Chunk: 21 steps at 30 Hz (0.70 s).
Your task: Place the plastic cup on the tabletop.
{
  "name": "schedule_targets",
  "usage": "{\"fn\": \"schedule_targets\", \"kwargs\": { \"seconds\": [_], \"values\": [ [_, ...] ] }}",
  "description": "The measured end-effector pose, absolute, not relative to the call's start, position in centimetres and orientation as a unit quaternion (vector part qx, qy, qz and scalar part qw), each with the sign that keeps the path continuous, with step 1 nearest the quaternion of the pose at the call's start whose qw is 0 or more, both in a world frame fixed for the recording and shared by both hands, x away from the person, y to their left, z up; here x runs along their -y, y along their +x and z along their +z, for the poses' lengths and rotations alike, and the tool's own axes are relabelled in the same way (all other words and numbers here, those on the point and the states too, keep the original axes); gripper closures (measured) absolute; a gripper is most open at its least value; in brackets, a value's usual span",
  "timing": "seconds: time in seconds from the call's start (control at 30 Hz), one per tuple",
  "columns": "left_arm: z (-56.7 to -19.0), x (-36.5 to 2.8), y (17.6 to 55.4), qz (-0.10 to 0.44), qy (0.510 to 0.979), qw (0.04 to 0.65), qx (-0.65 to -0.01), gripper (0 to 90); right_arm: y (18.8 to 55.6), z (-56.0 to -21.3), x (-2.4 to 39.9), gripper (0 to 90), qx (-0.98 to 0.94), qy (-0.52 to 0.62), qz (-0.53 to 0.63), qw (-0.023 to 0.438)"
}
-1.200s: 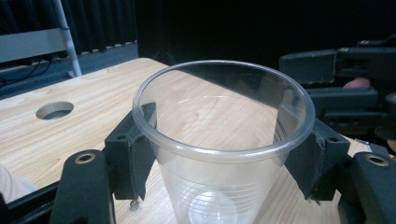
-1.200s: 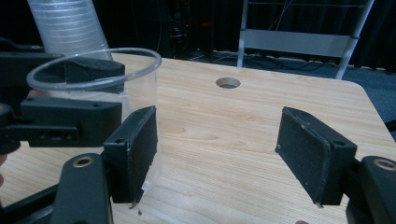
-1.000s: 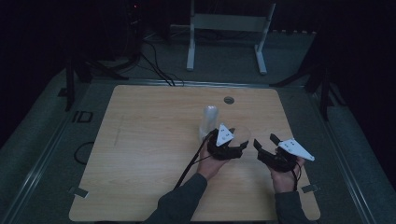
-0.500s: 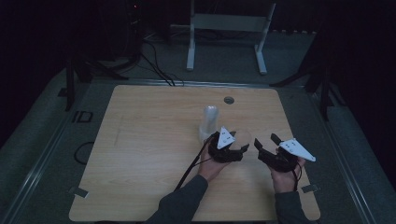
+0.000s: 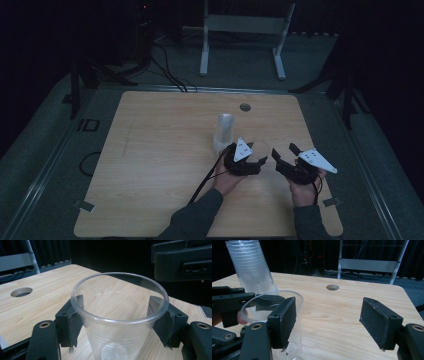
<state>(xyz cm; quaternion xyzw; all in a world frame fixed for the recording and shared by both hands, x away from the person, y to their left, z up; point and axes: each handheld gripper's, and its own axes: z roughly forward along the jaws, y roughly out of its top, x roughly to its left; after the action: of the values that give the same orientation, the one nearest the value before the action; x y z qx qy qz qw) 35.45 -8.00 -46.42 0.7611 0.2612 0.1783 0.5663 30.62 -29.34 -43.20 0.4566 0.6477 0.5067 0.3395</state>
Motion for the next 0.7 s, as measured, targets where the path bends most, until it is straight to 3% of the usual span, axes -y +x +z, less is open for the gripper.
{"fn": "schedule_targets", "kwargs": {
  "seconds": [0.7],
  "values": [
    [-47.8,8.2,35.7,0.179,0.768,0.555,-0.266,30.3,30.5,-43.2,29.4,28.7,-0.645,0.458,0.508,0.341]
  ]
}}
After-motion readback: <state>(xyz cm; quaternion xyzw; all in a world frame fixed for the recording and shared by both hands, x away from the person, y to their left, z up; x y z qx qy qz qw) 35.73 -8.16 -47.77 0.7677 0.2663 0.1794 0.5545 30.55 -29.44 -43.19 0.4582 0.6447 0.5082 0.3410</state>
